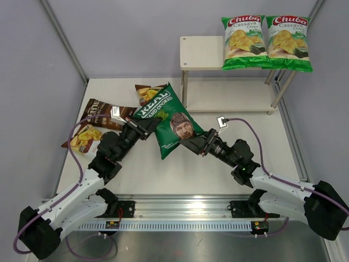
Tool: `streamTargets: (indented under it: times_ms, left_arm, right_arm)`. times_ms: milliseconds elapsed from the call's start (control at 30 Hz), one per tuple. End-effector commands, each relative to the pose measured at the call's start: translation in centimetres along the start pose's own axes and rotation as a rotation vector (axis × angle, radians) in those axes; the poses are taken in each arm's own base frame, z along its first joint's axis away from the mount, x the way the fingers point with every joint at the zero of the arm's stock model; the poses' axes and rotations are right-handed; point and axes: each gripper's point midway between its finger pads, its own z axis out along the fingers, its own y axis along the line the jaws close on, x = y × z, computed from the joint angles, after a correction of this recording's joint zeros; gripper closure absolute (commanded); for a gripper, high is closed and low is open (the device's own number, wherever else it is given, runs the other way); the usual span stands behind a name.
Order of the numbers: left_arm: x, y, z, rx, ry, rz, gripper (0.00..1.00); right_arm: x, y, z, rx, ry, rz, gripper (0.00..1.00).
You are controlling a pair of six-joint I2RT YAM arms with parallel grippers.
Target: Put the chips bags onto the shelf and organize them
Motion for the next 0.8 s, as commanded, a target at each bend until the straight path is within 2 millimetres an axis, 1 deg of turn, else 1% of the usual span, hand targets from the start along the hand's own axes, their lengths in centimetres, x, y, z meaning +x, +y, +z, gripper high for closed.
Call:
streamTargets:
  times_ms: [0, 33, 167, 200, 233, 267, 367, 400, 433, 467, 500, 533, 567, 600, 633, 667, 700, 733, 767]
  left_arm:
    - [-0.6, -5.3, -1.0, 0.214, 0.002, -0.048, 0.96]
    - [-0.1, -5.0, -1.1, 0.216, 0.022, -0.058, 0.96]
    - [0.6, -5.3, -1.3, 0.254, 0.059, -0.066, 0.95]
    - [0.8, -5.2, -1.3, 0.251, 0.071, -0.064, 0.96]
    - [1.2, -5.0, -1.3, 0.25, 0.091, -0.063, 0.95]
    - [1.6, -4.7, -1.1, 0.24, 0.106, -0.066, 0.95]
    - [2.2, -4.6, -1.1, 0.25, 0.137, -0.066, 0.93]
    - [2.3, -4.4, -1.0, 0.243, 0.144, -0.063, 0.92]
    - [2.4, -4.4, -1.0, 0.246, 0.15, -0.044, 0.88]
    - [2.5, -4.4, -1.0, 0.241, 0.154, -0.032, 0.79]
    - [2.3, -4.5, -0.9, 0.224, 0.157, -0.019, 0.74]
    - [2.1, -4.4, -0.8, 0.217, 0.151, 0.022, 0.68]
    - [1.8, -4.3, -0.7, 0.195, 0.145, 0.043, 0.59]
    - [1.2, -3.6, -0.4, 0.116, 0.129, 0.08, 0.38]
    - [0.6, -3.1, -0.4, 0.072, 0.111, 0.102, 0.32]
    - [0.1, -2.5, -0.4, 0.027, 0.093, 0.122, 0.26]
    - [-0.5, -0.9, -0.5, -0.062, 0.069, 0.157, 0.19]
    - [-1.5, -1.6, -1.0, -0.066, 0.035, 0.173, 0.16]
    - [-2.1, -1.5, -1.2, -0.088, 0.015, 0.188, 0.13]
  right_arm:
    - [-3.1, 2.6, 0.8, -0.088, -0.149, -0.013, 0.07]
    - [-3.2, 2.5, 1.0, -0.083, -0.155, -0.008, 0.07]
    - [-3.3, 2.3, 1.5, -0.073, -0.162, 0.001, 0.08]
    - [-3.4, 2.5, 1.6, -0.08, -0.164, 0.003, 0.11]
    - [-3.5, 2.7, 1.7, -0.091, -0.165, 0.002, 0.14]
    - [-3.5, 3.1, 1.7, -0.104, -0.163, -0.001, 0.2]
    - [-3.5, 3.6, 1.8, -0.129, -0.166, -0.02, 0.35]
    - [-3.5, 3.6, 1.6, -0.131, -0.167, -0.026, 0.44]
    - [-3.7, 3.7, 1.4, -0.132, -0.175, -0.035, 0.48]
    - [-3.7, 3.7, 1.3, -0.13, -0.181, -0.045, 0.52]
    - [-3.7, 3.7, 1.1, -0.128, -0.184, -0.056, 0.59]
    - [-4.0, 3.6, 0.9, -0.112, -0.195, -0.063, 0.62]
    - [-4.1, 3.7, 0.9, -0.106, -0.196, -0.069, 0.65]
    - [-4.1, 3.2, 0.9, -0.077, -0.189, -0.095, 0.71]
    - [-4.3, 3.7, 0.7, -0.081, -0.194, -0.106, 0.74]
    - [-4.6, 3.8, 0.6, -0.067, -0.202, -0.11, 0.75]
    - [-4.8, 3.7, 0.8, -0.048, -0.197, -0.127, 0.78]
    - [-5.0, 4.0, 0.8, -0.043, -0.204, -0.136, 0.81]
    - [-5.6, 4.6, 0.9, -0.043, -0.215, -0.145, 0.82]
